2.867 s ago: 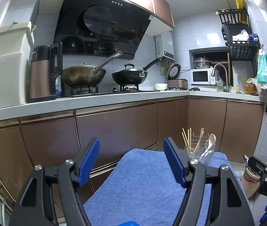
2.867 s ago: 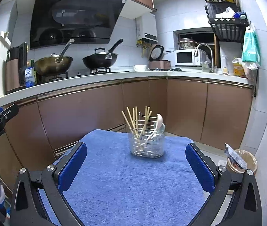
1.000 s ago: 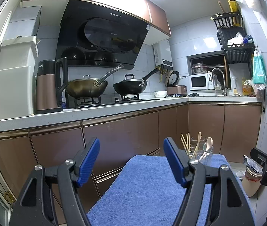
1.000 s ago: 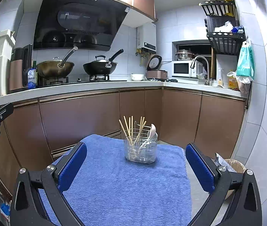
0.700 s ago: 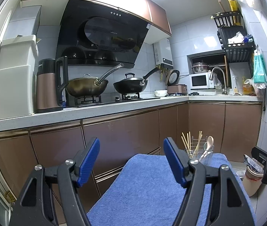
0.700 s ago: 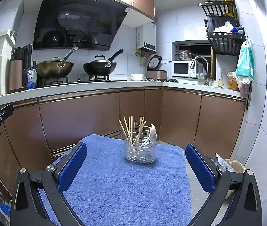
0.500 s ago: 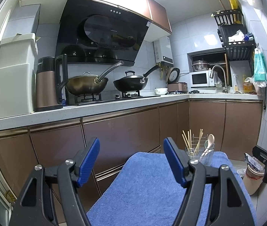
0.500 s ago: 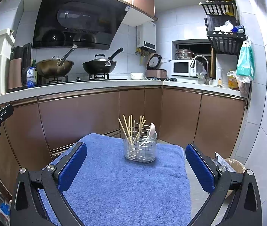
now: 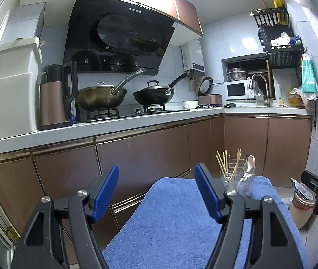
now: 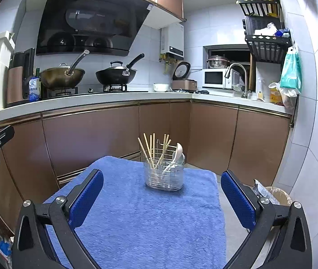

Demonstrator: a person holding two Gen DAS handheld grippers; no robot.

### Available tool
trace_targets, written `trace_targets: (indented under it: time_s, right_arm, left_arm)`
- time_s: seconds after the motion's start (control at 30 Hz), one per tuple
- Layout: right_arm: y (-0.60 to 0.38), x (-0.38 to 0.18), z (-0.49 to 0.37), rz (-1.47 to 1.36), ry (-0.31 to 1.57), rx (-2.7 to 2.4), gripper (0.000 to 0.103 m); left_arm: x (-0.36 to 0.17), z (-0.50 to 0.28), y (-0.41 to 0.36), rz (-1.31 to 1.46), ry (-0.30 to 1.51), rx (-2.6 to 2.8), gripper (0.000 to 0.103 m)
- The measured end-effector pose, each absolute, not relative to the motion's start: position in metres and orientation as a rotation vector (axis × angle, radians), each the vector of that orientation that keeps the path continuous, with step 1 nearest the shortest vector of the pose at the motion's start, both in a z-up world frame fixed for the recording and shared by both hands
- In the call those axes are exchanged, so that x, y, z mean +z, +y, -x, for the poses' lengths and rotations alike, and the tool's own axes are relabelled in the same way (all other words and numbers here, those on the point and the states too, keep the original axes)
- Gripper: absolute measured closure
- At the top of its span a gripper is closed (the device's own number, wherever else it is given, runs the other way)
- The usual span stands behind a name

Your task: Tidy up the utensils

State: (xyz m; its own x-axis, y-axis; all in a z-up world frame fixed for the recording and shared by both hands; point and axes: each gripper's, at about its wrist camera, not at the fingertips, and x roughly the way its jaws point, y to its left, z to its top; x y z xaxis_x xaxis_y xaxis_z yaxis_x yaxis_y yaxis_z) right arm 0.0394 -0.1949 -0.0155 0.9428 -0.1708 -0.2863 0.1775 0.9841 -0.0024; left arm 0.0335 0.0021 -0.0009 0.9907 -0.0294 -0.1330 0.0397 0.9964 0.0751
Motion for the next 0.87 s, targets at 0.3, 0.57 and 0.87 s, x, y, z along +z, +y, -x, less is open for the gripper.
trace_targets:
  time_s: [0.3, 0.57, 0.87]
  right_arm:
    - [-0.195, -0.013, -0.038, 0.01, 0.291, -0.245, 0.0]
    - [-0.196, -0.015, -0.036, 0.043, 0.291, -0.287, 0.0]
    - [-0.199, -0.021, -0.042, 0.054, 0.308, -0.307, 0.0]
  left_arm:
    - [-0.002, -0.037, 0.002, -0.07, 0.142, -0.044, 0.034]
    - [-0.008, -0.048, 0.001, -0.063, 0.169, -0.045, 0.034]
    - [-0.013, -0.055, -0.002, -0.063, 0.18, -0.058, 0.034]
